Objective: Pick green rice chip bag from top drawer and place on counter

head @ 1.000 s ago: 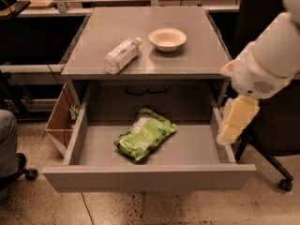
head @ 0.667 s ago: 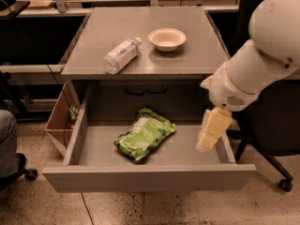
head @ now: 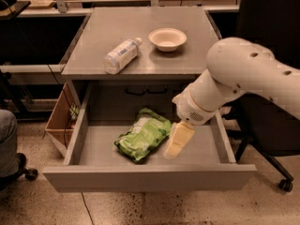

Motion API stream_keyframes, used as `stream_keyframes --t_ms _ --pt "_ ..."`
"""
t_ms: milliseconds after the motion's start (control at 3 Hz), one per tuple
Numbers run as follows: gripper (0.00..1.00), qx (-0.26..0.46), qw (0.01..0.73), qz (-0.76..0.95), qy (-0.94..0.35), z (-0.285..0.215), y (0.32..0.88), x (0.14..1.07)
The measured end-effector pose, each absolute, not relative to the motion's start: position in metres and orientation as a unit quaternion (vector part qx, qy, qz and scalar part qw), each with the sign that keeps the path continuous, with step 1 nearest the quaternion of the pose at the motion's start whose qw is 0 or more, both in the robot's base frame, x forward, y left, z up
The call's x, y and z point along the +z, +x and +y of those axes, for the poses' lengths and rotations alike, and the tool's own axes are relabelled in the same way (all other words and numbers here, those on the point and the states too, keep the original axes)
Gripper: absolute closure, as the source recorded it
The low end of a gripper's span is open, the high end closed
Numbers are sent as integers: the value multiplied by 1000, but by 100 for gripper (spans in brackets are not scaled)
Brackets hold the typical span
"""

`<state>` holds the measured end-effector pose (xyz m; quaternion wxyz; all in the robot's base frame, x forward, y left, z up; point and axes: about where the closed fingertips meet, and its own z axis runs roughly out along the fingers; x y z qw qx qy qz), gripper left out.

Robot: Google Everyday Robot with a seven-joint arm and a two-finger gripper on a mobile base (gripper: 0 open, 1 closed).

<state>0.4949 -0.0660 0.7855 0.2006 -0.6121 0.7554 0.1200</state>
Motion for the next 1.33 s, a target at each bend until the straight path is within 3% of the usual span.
stream_keyframes --t_ms 333,1333 --pt "0 143 204 749 -614 -29 507 760" --pt "0 153 248 762 -578 -16 552 746"
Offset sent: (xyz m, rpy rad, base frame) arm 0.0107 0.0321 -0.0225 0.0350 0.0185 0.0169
